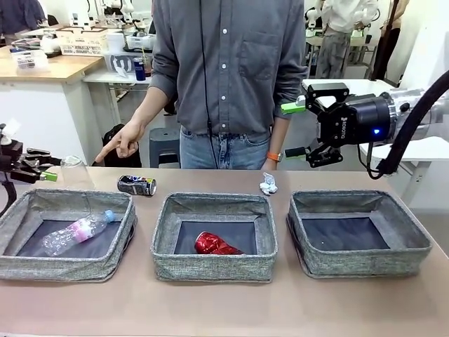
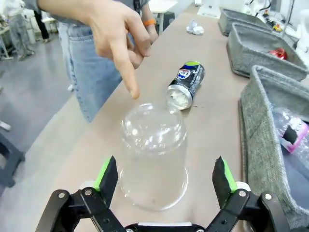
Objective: Sort the waste into the appropriate baskets.
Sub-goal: Pick up the waste item pointed out by the person.
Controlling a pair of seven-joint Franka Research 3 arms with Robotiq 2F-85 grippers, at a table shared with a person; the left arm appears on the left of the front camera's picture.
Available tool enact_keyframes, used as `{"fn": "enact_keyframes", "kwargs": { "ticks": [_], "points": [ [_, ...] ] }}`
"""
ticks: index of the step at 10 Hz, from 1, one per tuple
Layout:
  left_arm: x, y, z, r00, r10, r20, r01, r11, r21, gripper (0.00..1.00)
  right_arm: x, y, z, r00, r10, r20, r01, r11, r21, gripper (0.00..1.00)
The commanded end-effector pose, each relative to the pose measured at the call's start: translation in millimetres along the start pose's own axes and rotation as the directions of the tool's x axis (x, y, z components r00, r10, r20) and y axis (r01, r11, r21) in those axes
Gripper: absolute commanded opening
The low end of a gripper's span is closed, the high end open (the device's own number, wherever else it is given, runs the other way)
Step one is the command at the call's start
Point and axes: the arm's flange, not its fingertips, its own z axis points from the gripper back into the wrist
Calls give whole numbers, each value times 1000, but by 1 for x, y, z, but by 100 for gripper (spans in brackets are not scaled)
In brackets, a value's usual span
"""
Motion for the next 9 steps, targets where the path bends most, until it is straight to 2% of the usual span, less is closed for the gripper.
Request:
{"fn": "enact_keyframes", "kwargs": {
  "ticks": [1,5,9],
  "points": [
    [1,-1,-19,999,-35,-25,35,999,5,100,3,2,0,1000,18,-2,-18,1000,18,100],
    [14,-6,-47,998,-37,46,36,999,25,100,3,2,0,1000,18,-2,-18,1000,18,100],
    [12,-6,-54,998,-7,65,6,1000,21,100,3,2,0,1000,18,-2,-18,1000,18,100]
  ]
}}
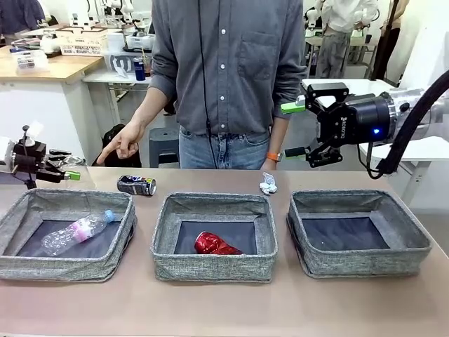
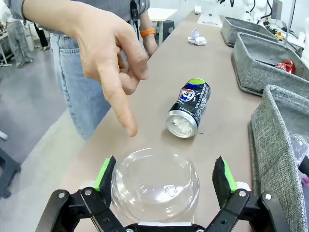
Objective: Sort the waste into the appropriate baskets.
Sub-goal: Pick up the waste item pointed out by the person.
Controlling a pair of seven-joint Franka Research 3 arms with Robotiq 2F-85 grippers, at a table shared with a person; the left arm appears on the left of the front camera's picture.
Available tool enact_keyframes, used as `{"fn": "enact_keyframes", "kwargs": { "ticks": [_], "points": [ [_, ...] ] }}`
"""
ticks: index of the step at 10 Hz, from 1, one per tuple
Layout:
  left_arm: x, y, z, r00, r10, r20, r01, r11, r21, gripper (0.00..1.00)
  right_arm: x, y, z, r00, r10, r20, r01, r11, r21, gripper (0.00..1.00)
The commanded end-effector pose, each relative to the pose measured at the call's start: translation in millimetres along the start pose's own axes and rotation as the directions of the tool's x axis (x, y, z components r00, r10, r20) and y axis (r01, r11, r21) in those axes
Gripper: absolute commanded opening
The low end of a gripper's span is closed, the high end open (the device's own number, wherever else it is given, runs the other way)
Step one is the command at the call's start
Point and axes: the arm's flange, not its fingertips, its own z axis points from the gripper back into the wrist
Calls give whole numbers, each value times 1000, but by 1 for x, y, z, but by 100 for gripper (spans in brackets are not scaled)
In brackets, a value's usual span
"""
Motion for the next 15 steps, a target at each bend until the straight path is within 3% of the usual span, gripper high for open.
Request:
{"fn": "enact_keyframes", "kwargs": {
  "ticks": [1,2,10,15],
  "points": [
    [2,-7,0,1000,-5,10,5,1000,15,100,3,2,0,1000,18,-2,-18,1000,18,100],
    [2,-7,0,1000,1,8,-1,1000,17,100,3,2,0,1000,18,-2,-18,1000,18,100],
    [1,-8,-3,1000,19,-15,-19,1000,25,23,3,2,0,1000,18,-2,-18,1000,18,100],
    [18,-9,10,999,-12,34,9,997,76,23,3,2,0,1000,18,-2,-18,1000,18,100]
  ]
}}
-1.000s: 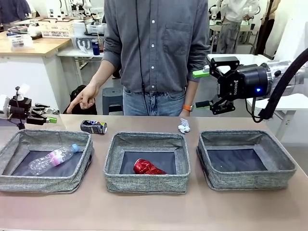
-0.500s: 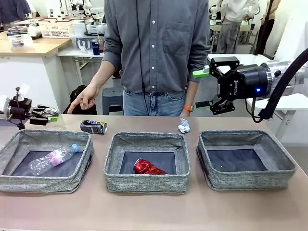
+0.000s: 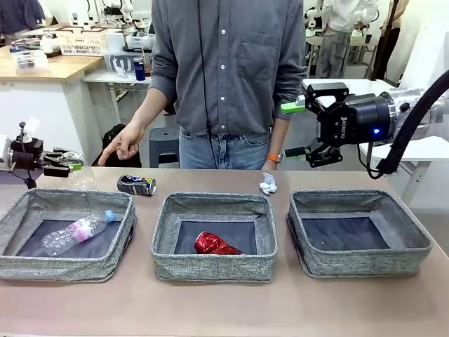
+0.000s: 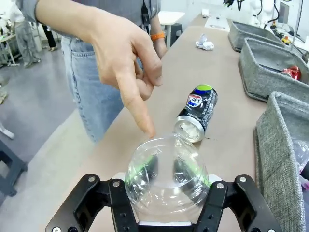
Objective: Sort the waste into the appropriate baskets.
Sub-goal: Pick up the waste item pointed out by the person.
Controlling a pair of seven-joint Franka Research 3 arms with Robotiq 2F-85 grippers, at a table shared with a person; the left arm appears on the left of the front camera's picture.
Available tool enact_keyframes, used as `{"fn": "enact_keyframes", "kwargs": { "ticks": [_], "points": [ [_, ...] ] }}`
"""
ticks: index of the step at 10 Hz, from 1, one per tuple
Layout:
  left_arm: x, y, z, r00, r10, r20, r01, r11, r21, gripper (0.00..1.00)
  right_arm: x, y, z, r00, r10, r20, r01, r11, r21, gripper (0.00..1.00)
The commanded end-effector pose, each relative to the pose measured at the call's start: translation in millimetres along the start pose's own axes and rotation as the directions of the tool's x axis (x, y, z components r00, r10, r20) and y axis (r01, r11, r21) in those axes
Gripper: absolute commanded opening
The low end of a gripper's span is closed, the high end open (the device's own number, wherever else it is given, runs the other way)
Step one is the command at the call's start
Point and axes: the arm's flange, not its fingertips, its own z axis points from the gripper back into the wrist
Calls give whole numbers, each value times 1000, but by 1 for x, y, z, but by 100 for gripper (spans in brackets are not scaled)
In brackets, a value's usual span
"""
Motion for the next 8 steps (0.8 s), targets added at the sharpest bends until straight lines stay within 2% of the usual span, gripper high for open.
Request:
{"fn": "enact_keyframes", "kwargs": {
  "ticks": [1,3,4,5,6,7,8],
  "points": [
    [29,-16,12,999,-6,49,4,1000,30,23,3,2,0,1000,18,-2,-18,1000,18,100],
    [111,-36,62,987,-161,8,157,971,182,23,3,2,0,1000,18,-2,-18,1000,18,100],
    [149,-55,95,973,-223,57,206,955,215,23,3,2,0,1000,18,-2,-18,1000,18,100],
    [184,-77,116,986,-124,112,95,968,231,23,3,2,0,1000,18,-2,-18,1000,18,100],
    [217,-105,122,983,83,166,-131,943,305,23,3,2,0,1000,18,-2,-18,1000,18,100],
    [233,-128,116,941,306,144,-338,853,398,23,3,2,0,1000,18,-2,-18,1000,18,100],
    [243,-149,105,888,457,55,-448,830,334,23,3,2,0,1000,18,-2,-18,1000,18,100]
  ]
}}
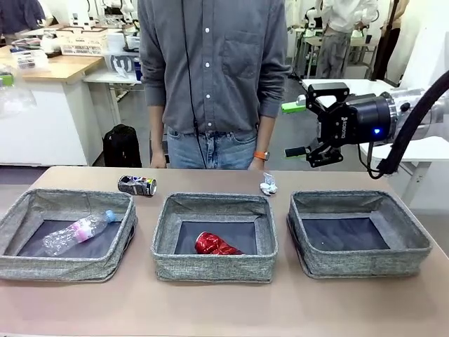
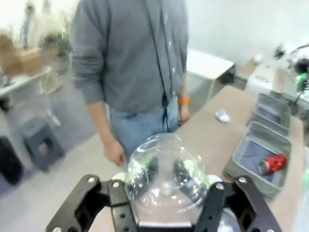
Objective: Sort the waste into the appropriate baskets.
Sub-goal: Pick up the waste item pointed out by the person.
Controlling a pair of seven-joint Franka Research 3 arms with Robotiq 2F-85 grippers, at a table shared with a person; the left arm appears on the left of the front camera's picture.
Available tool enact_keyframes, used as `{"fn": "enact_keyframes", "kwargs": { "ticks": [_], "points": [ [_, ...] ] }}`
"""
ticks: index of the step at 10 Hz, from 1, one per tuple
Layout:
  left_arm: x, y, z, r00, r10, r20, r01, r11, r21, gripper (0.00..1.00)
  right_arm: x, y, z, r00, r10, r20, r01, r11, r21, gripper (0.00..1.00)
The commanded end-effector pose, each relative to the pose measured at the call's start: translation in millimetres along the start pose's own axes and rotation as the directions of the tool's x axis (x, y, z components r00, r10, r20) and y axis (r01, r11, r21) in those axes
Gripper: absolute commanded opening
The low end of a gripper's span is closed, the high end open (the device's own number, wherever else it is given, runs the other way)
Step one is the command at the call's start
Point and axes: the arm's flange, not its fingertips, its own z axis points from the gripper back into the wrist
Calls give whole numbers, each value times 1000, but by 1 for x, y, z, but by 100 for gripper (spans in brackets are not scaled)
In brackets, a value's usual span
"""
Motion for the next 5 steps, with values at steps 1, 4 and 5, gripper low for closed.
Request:
{"fn": "enact_keyframes", "kwargs": {
  "ticks": [1,4,5],
  "points": [
    [0,-57,-34,887,328,-324,-353,935,-21,23,2,1,0,1000,16,-3,-16,1000,18,100],
    [5,-90,-77,810,305,-501,-418,899,-127,23,2,1,0,1000,16,-3,-16,1000,18,100],
    [-12,-77,-57,885,272,-378,-286,958,21,23,2,1,0,1000,16,-3,-16,1000,18,100]
  ]
}}
